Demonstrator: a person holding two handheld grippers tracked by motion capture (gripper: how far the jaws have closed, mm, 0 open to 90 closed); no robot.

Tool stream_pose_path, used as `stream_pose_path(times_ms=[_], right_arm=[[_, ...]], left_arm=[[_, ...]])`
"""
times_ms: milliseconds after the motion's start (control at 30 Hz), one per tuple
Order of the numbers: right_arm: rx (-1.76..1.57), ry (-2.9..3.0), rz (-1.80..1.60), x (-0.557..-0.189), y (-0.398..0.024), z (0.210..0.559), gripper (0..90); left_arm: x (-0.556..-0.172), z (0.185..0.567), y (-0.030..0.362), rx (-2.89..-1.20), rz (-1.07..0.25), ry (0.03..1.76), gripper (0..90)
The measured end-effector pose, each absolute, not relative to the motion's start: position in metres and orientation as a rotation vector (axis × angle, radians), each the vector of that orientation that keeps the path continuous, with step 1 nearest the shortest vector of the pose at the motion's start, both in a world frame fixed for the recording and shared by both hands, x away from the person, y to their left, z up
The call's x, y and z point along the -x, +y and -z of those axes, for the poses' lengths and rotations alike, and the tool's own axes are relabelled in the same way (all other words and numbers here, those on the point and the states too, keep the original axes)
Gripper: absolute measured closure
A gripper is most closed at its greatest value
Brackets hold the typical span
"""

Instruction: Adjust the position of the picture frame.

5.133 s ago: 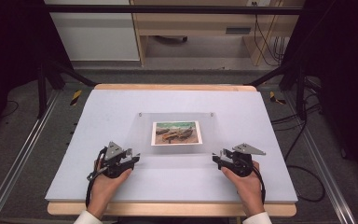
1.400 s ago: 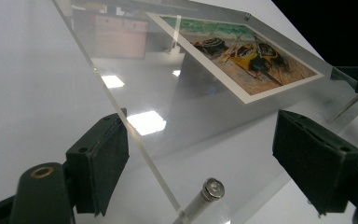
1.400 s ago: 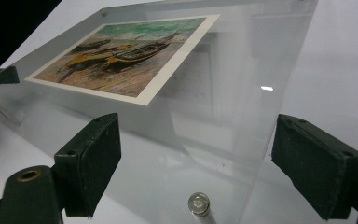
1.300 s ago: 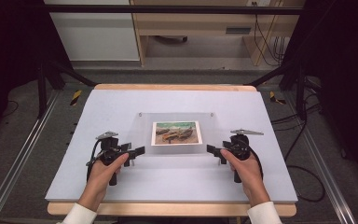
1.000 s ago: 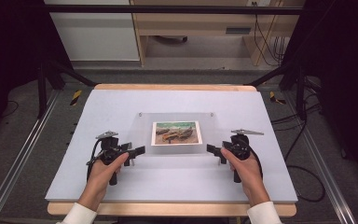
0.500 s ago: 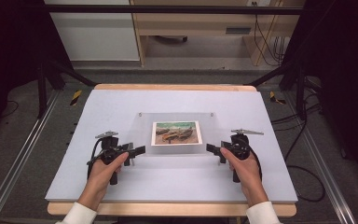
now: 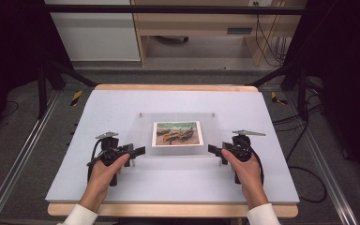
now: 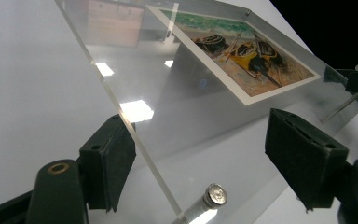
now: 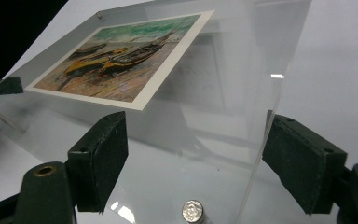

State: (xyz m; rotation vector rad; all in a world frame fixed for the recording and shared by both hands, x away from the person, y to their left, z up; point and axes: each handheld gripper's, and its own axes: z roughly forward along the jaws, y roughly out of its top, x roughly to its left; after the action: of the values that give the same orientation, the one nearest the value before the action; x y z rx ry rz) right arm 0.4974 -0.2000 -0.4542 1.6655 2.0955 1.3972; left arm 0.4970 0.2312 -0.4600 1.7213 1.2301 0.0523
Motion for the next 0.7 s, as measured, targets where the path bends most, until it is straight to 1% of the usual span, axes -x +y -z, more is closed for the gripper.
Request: stream_pose_path(times_ms=[267, 600, 700], right_arm=[[-1.632, 2.087, -1.375, -0.489, -0.198, 0.45, 25.1], [-1.567, 2.089, -1.356, -0.48, -0.199, 0.447, 27.2], [-1.546, 2.089, -1.336, -0.474, -0.198, 0.445, 28.1]], left_arm=[[-0.49, 0.456, 0.231, -1.745, -0.087, 1.208, 25.6], [-0.481, 0.452, 0.232, -1.759, -0.116, 1.192, 30.3], [-0.476, 0.45, 0.233, -1.771, -0.129, 1.181, 33.1]])
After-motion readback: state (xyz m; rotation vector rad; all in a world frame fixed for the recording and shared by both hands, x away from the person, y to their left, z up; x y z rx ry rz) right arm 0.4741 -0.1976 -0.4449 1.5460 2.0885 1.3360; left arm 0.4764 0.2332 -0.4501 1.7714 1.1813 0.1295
